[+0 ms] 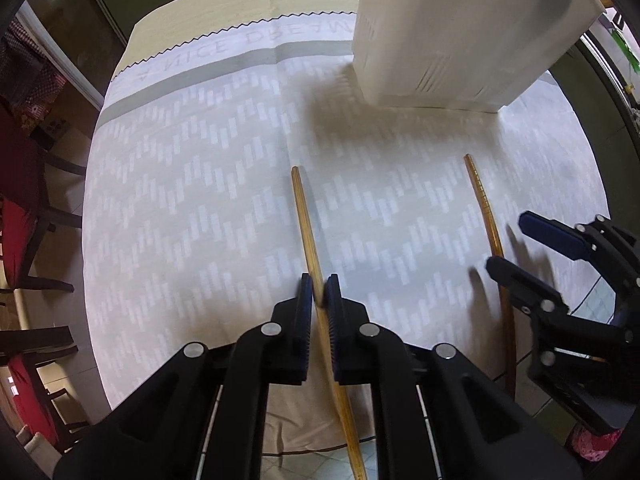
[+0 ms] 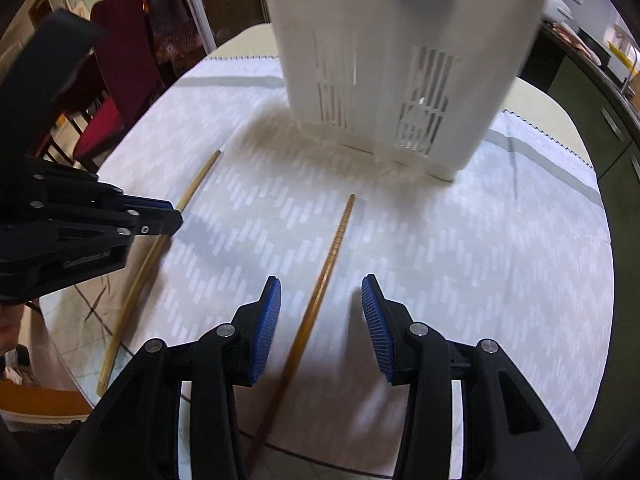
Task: Organize utensils
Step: 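Grasp a wooden chopstick with the left gripper while the right grasps the last one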
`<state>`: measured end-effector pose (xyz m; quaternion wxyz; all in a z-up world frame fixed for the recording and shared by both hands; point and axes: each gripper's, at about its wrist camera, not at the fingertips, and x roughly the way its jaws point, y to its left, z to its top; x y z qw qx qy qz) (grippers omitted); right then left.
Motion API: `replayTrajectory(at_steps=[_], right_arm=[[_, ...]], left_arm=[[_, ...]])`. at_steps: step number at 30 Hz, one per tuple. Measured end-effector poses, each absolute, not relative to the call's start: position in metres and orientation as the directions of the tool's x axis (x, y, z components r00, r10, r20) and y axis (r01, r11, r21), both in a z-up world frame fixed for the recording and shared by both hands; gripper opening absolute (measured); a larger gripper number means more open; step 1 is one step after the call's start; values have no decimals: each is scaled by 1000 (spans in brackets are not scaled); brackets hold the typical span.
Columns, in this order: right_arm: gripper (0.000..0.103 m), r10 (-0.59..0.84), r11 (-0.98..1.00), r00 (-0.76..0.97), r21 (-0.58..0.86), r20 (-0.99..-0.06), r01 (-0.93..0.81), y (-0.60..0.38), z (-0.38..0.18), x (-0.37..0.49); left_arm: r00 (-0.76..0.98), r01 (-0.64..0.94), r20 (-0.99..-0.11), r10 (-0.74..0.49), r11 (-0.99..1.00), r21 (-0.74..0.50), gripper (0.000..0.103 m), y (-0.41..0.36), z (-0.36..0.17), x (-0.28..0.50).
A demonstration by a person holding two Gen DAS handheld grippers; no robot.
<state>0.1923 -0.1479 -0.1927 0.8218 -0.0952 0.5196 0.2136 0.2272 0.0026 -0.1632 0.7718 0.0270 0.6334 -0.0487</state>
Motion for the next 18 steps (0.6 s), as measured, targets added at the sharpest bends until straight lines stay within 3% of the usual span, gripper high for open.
replayTrajectory(at_steps=[9, 13, 15, 18], right_arm=[[34, 213, 893, 338, 43, -917, -447, -130, -205, 211], [23, 204, 898, 332, 41, -921, -438, -130, -205, 221], [15, 204, 897, 336, 38, -920, -441, -130, -204, 222], [10, 220, 896, 334, 54, -916, -441, -131, -204, 223]], left_arm=[[187, 107, -982, -31, 994, -11, 8, -5, -162, 226], [171, 88, -985, -35, 996, -20, 9, -6, -162, 232], [173, 84, -984, -37, 996, -23, 14, -8, -162, 235], [176, 84, -983, -43, 996, -28, 30, -15, -162, 240]])
